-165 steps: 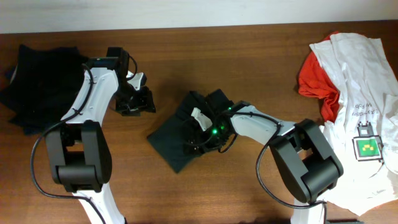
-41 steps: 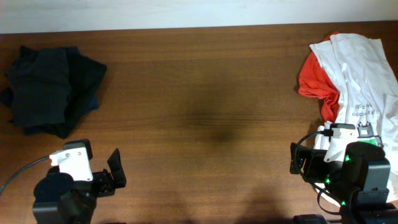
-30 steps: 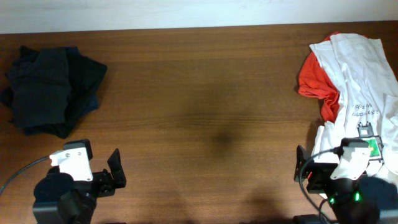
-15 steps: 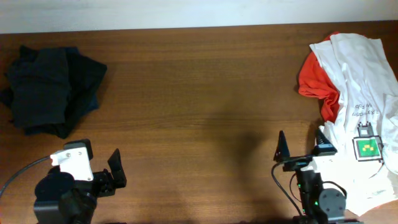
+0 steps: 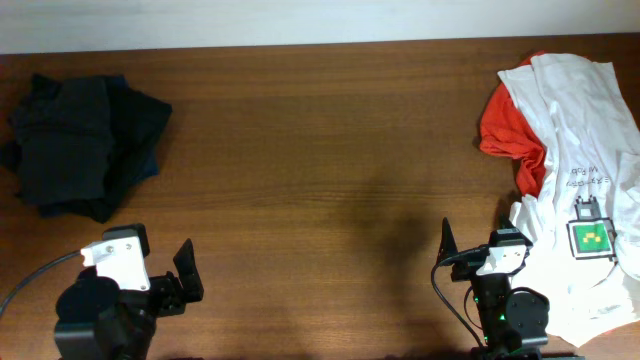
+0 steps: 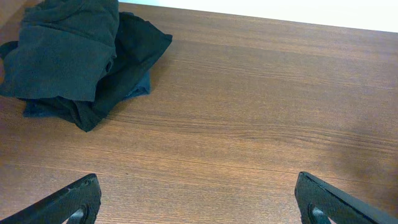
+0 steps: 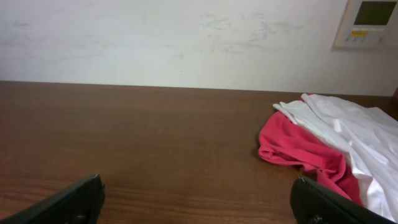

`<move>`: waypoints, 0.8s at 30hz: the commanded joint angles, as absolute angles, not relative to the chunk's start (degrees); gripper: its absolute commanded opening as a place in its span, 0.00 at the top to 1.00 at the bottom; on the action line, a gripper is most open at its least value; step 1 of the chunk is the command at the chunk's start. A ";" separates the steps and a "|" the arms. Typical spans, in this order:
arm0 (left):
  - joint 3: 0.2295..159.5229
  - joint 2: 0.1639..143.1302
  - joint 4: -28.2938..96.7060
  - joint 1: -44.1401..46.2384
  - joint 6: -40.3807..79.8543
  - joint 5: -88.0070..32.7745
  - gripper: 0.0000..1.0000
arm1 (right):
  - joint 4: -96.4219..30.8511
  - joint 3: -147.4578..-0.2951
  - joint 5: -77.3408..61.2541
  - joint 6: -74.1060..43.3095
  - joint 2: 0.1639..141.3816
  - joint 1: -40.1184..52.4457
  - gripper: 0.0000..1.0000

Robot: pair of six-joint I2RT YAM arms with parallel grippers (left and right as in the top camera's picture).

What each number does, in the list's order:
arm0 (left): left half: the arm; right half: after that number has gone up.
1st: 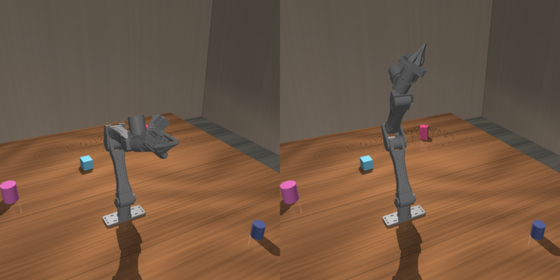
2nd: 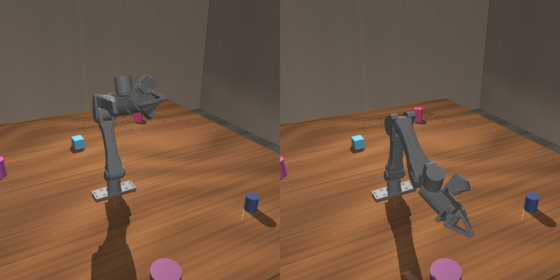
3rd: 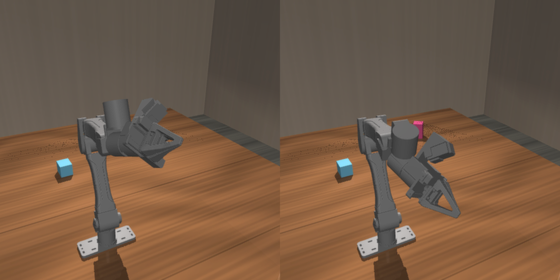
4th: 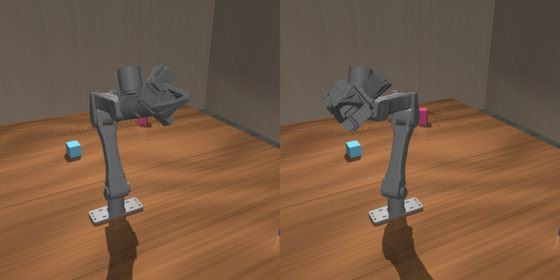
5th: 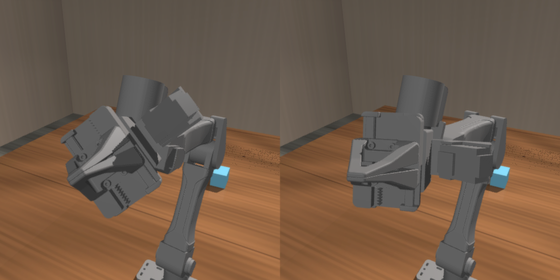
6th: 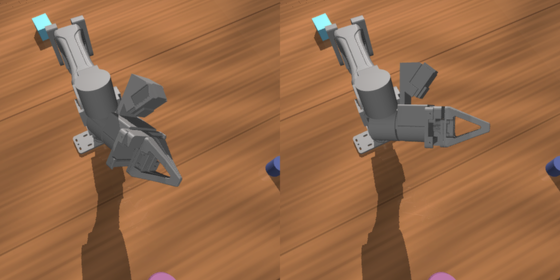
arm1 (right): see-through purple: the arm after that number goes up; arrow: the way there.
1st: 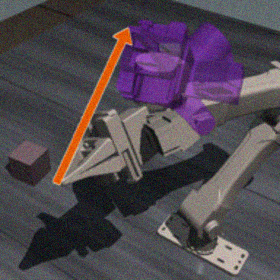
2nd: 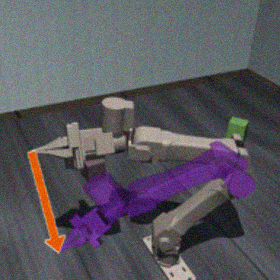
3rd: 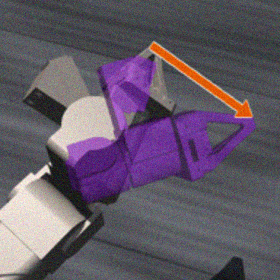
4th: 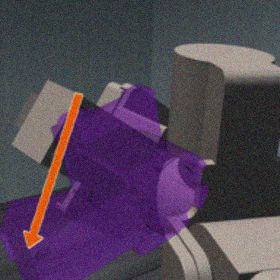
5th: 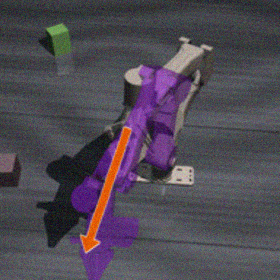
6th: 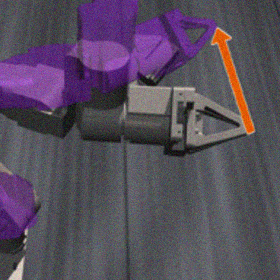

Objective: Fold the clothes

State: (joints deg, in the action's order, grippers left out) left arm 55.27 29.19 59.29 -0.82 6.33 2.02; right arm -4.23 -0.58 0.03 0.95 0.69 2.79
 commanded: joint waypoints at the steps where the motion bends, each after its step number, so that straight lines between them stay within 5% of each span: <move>1: 55.07 29.02 59.20 -0.86 6.85 2.81 0.01 | -4.67 -0.32 0.69 1.26 0.21 2.98 0.01; 12: 44.93 20.71 56.71 -0.91 5.58 4.34 0.01 | -4.67 -0.32 0.69 1.26 0.21 2.98 0.01; 24: 4.86 1.26 6.68 -0.71 6.04 -2.20 0.01 | -4.67 -0.32 0.69 1.26 0.21 2.98 0.01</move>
